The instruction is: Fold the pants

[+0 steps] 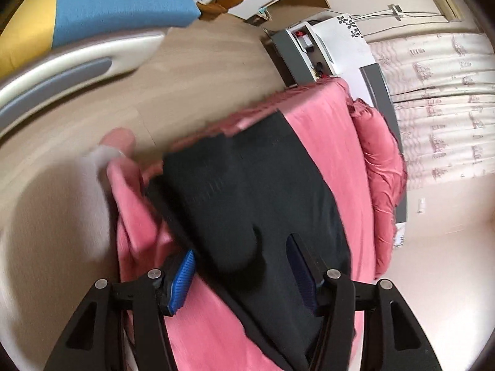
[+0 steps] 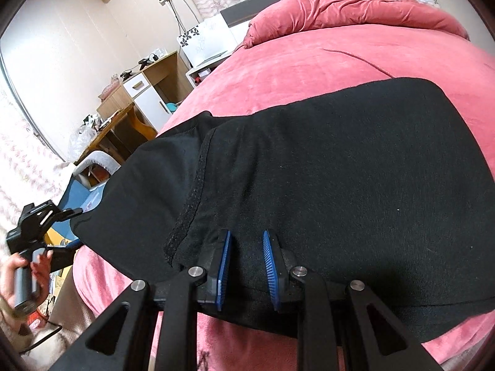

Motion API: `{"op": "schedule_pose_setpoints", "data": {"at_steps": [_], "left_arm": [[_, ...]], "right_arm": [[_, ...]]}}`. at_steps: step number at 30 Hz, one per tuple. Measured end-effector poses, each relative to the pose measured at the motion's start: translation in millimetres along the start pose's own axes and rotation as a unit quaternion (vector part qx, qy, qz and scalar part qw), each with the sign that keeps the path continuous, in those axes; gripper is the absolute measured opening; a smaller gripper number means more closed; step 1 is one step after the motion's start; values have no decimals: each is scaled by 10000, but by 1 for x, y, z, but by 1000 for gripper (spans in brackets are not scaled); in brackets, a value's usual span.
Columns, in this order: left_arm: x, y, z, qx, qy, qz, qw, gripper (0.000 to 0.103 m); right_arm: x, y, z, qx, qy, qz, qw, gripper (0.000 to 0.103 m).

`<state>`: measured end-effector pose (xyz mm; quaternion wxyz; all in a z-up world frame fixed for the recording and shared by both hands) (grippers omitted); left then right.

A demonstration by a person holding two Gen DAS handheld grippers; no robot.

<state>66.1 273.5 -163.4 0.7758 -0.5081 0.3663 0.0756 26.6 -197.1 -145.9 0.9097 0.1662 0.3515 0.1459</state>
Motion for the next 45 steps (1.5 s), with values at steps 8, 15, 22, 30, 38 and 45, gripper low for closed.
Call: {"op": "schedule_pose_setpoints", "data": {"at_steps": [8,15,22,30,38,45], "left_arm": [[5,24,19,-300,-236,-376,9986,33],[-26,-24,14,619,-694,-873,9918,16],[-57,-122,-14,2043,-740,-1812,9591,16],[-73,-216,-75,3489,-406,-2571,9003,16],[-44,-272,-145,4271,475,-2943,8536,16],[-8,-296,-205,4665,1208,-2926,8260,16]], "right_arm": [[-2,-1,1,-10,-3,3,10000,22],[1,13,0,-497,44,-311,9983,22],[-7,0,4,-40,-27,2,10000,23],[-37,-32,14,714,-509,142,9960,37],[-73,-76,19,1307,-860,-368,9870,38],[-110,-113,24,1918,-1249,-642,9713,40]]}}
Point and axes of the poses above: each gripper's, at about its wrist camera, not at the fingertips, and x roughly the way its jaws point, y to its left, z to its top, the point moved 1 cm from there along x, roughly the way its jaws point, and after that the axes turned 6 degrees about -y, right-handed, at the moved point
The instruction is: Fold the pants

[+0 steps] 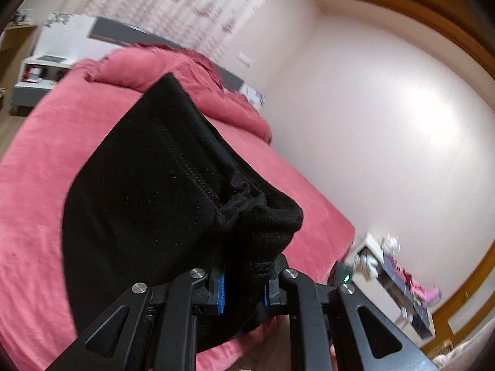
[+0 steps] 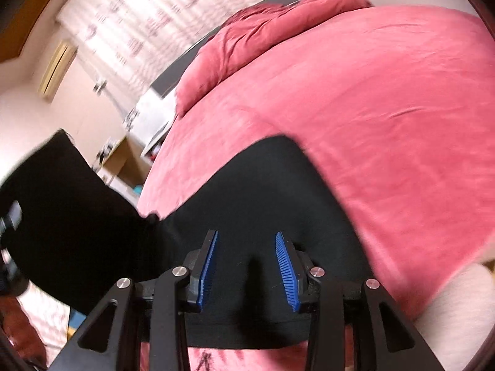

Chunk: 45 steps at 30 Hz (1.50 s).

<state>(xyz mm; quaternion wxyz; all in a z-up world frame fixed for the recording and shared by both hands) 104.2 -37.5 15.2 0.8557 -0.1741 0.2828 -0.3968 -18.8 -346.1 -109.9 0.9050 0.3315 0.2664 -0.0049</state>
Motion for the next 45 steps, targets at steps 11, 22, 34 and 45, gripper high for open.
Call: {"op": "schedule_pose_setpoints", "data": {"at_steps": [11,22,34,45], "left_arm": [[92,-32,-37,378,1088,-197,9932,16],[158,-58,-73,757,1809,-424,9797,16],[192,-62,-126,871,2298,-415,9684,43],[107,-40,-101,425,1384,-467,9884,55]], "right_arm": [[-48,-65,17,976,-525,-454,9928,40],[-57,-95,15,1785,-655,-361,9811,45],[-50,-103,16,1977,-694,-308,9773,49],[-55,-72,17,1306,-453,-178,9902,53]]}}
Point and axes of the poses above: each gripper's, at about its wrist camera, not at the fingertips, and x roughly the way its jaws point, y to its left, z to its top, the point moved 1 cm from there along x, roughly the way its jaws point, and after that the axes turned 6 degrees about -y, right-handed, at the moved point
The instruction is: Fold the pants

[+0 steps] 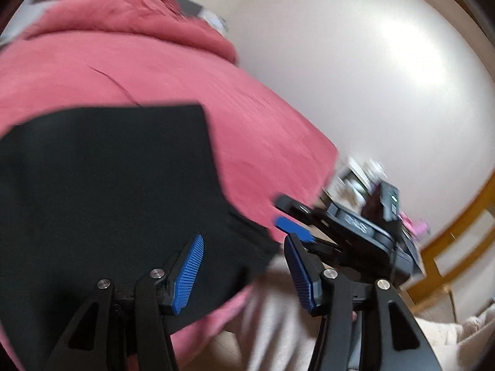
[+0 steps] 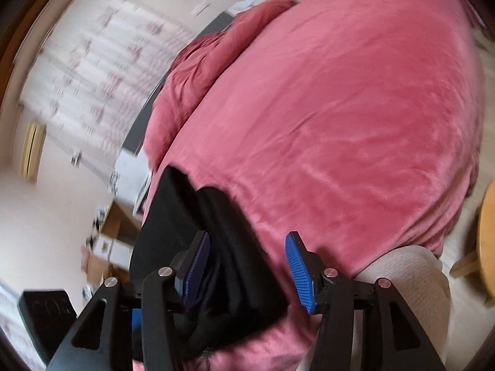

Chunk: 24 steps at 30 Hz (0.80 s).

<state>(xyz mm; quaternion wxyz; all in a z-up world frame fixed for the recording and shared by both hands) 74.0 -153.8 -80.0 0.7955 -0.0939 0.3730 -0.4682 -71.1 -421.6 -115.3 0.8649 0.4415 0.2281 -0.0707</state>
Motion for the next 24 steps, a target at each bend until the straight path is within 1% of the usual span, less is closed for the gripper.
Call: {"op": "schedule_pose_setpoints", "data": {"at_steps": [2,4,5,6,8,9,10,11,12,13,15,17,19,22,24], "left_arm": [[-22,10,0,58,-308,386,9988,55],[-41,23,-2,199,-514,977,9937,55],[-49,29,-5,279,-576,1281,9897,55],[-56,37,-9,377,-628,1654,9835,55],[-60,45,-18,470,-606,2111,9744,55],[-63,51,-24,447,-553,2346,9695,55],[-63,55,-29,388,-498,2440,9677,55],[-60,56,-33,333,-453,2450,9679,55],[-54,56,-38,298,-391,2454,9682,55],[-50,55,-40,323,-344,2501,9671,55],[-59,56,-39,417,-354,2566,9650,56],[-60,46,-36,534,-430,2555,9644,56],[-58,42,-37,618,-454,2542,9641,56],[-50,48,-38,702,-235,2654,9613,56],[-42,52,-45,805,-93,2791,9568,56]], "right_arm": [[1,10,-5,-188,177,101,9996,53],[5,18,-12,-301,440,100,9985,53],[8,19,-15,-287,551,78,9980,54],[12,20,-18,-245,692,86,9973,54],[19,23,-26,-235,888,43,9958,55],[21,25,-27,-304,904,-19,9954,55],[24,31,-30,-525,941,-135,9941,53],[27,38,-33,-813,971,-256,9916,39],[30,44,-34,-1038,1025,-321,9888,21],[31,49,-34,-1183,1076,-303,9867,18],[26,59,-30,-1360,940,-338,9857,15],[15,68,-22,-1464,732,-326,9860,15],[9,69,-17,-1473,638,-342,9864,15],[17,57,-22,-1383,817,-531,9856,15],[29,40,-32,-1146,1129,-691,9845,16]]}}
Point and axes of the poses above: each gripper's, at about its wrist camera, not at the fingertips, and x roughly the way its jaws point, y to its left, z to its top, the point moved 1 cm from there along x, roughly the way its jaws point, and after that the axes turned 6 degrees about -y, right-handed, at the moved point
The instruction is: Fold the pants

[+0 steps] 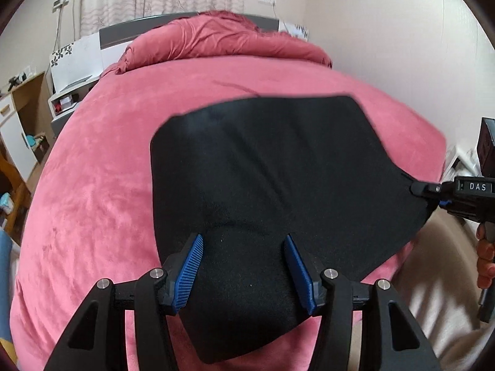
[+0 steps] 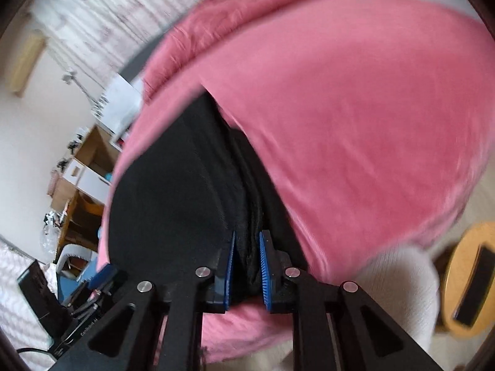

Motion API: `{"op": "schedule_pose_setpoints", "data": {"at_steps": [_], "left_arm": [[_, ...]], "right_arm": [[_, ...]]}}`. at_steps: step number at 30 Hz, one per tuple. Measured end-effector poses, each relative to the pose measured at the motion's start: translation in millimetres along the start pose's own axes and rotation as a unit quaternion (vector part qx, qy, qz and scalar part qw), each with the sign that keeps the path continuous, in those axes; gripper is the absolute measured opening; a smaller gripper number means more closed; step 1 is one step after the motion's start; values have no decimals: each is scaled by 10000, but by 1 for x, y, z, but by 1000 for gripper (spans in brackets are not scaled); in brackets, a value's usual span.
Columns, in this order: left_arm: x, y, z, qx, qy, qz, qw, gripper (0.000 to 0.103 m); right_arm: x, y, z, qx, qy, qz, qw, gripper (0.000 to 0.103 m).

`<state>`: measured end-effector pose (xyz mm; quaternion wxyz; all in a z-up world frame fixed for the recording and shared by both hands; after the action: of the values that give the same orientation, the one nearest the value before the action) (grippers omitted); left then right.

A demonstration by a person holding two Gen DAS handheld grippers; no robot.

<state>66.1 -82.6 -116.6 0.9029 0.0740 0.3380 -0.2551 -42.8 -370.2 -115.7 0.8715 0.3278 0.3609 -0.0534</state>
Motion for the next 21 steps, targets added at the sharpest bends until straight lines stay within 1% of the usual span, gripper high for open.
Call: {"op": "schedule_pose_setpoints", "data": {"at_steps": [2,4,5,6,7,9,10,12,13,15,16,17,18,20,21], "left_arm": [[-3,-4,-5,123,-68,48,9999,56],[-7,-7,-7,226,-80,56,9997,56],[-10,-8,-6,221,-57,28,9997,56],[-15,-5,-2,120,-63,-59,9999,56],[-17,-1,2,-1,-94,-153,9998,56],[-21,14,17,-399,-207,-395,9982,56],[-21,19,24,-539,-256,-450,9972,56],[-17,28,40,-733,-316,-509,9955,56],[-13,32,48,-748,-319,-510,9954,56],[-4,35,65,-691,-314,-489,9959,56],[0,35,71,-637,-310,-518,9961,56],[5,33,76,-557,-297,-539,9966,56],[13,31,82,-429,-258,-511,9974,55],[26,28,90,-245,-163,-514,9982,53],[33,27,93,-168,-112,-493,9986,51]], "right_arm": [[3,-11,-5,349,29,92,9993,18],[-1,-12,-1,411,16,98,9991,26],[-5,-12,2,415,-24,29,9991,33],[-10,-11,4,429,-126,-23,9990,34],[-18,-8,10,380,-333,-37,9987,34],[-33,5,21,85,-698,12,9975,34],[-36,18,31,-127,-819,96,9965,34],[-33,46,47,-639,-833,375,9938,34],[-27,62,54,-939,-817,429,9913,34],[-11,96,64,-1615,-753,442,9830,34],[4,114,69,-2024,-702,445,9758,34],[15,124,71,-2222,-657,406,9719,34],[31,132,75,-2377,-532,357,9692,34],[59,137,82,-2411,-283,324,9695,31],[68,136,84,-2419,-230,284,9696,31]]}}
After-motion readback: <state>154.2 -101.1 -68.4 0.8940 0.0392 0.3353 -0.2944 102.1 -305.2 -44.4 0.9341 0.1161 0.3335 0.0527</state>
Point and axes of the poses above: each gripper's, at about its wrist camera, not at the fingertips, and x roughly the way its jaws point, y to its left, z to its top, the point moved 1 cm from there along x, roughly the way its jaws point, and after that the axes turned 6 degrees about -y, right-handed, at the moved point
